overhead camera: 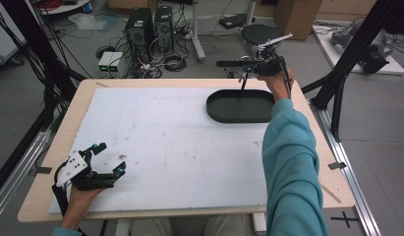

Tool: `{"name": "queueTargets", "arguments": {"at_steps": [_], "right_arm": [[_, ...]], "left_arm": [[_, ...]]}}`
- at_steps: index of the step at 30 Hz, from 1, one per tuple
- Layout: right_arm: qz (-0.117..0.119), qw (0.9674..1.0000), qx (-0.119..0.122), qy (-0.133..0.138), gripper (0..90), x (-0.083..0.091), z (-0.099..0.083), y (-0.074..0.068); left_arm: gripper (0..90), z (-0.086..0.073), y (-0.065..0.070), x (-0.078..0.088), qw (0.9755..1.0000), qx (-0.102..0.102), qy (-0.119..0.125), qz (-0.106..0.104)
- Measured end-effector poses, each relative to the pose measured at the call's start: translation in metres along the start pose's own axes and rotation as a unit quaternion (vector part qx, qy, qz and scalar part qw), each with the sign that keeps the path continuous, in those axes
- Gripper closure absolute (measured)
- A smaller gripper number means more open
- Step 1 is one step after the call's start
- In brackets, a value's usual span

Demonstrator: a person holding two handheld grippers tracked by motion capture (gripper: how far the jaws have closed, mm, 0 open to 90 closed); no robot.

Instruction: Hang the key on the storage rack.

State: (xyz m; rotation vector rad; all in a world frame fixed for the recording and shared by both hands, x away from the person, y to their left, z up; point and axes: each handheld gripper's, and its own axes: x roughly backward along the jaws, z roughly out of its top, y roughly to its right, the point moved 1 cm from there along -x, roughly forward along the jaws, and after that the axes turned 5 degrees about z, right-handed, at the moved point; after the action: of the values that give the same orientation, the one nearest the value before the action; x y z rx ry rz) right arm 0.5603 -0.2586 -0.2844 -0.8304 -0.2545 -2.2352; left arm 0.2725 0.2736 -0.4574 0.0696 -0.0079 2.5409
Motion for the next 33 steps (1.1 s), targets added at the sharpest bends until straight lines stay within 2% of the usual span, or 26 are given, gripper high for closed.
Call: {"name": "queueTargets", "arguments": {"at_steps": [17,21,22,24,25,27,28,29,30,31,32,33], "right_arm": [[0.006,0.9999,-0.006,0.009,85.7,0.003,-0.003,0.004],[0.01,0.9998,-0.01,0.017,80.2,0.006,-0.005,0.002],[0.008,0.9997,-0.009,0.02,77.5,0.007,-0.005,0.002],[0.002,0.9992,-0.014,0.037,63.8,0.012,-0.007,-0.001],[0.001,0.9986,-0.018,0.05,53.5,0.015,-0.008,-0.003],[0.003,0.9979,-0.026,0.06,22.7,0.021,-0.009,-0.008],[-0.013,0.9979,-0.025,0.058,8.7,0.024,-0.009,-0.014],[-0.031,0.9977,-0.025,0.056,0.9,0.028,-0.009,-0.021],[-0.038,0.9975,-0.021,0.054,0.4,0.031,-0.008,-0.026],[-0.035,0.9977,-0.015,0.056,0.5,0.036,-0.008,-0.032],[-0.021,0.9972,-0.007,0.071,0.4,0.042,-0.009,-0.038],[-0.004,0.9948,0.003,0.102,0.5,0.049,-0.013,-0.047]], "left_arm": [[1.7,0.0,0.0,0.0,1.0,0.001,-0.001,0.0],[1.7,0.0,0.0,0.0,1.0,0.002,-0.001,0.0],[1.7,0.0,0.0,0.0,1.0,0.002,-0.001,0.0],[1.7,0.0,0.0,0.0,1.0,0.001,-0.001,0.0],[1.7,0.0,0.0,0.0,1.0,0.001,-0.001,0.0],[1.7,0.0,0.0,0.0,1.0,0.001,-0.002,0.0],[1.7,0.0,0.0,0.0,1.0,0.001,-0.001,0.0],[1.7,0.0,0.0,0.0,1.0,0.001,-0.001,0.0],[1.7,0.0,0.0,0.0,1.0,0.001,-0.001,0.001],[1.7,0.0,0.0,0.0,1.0,0.0,-0.002,0.001],[1.7,0.0,0.0,0.0,1.0,-0.001,-0.002,0.0],[1.7,0.0,0.0,0.0,1.0,-0.001,-0.002,0.0]]}}
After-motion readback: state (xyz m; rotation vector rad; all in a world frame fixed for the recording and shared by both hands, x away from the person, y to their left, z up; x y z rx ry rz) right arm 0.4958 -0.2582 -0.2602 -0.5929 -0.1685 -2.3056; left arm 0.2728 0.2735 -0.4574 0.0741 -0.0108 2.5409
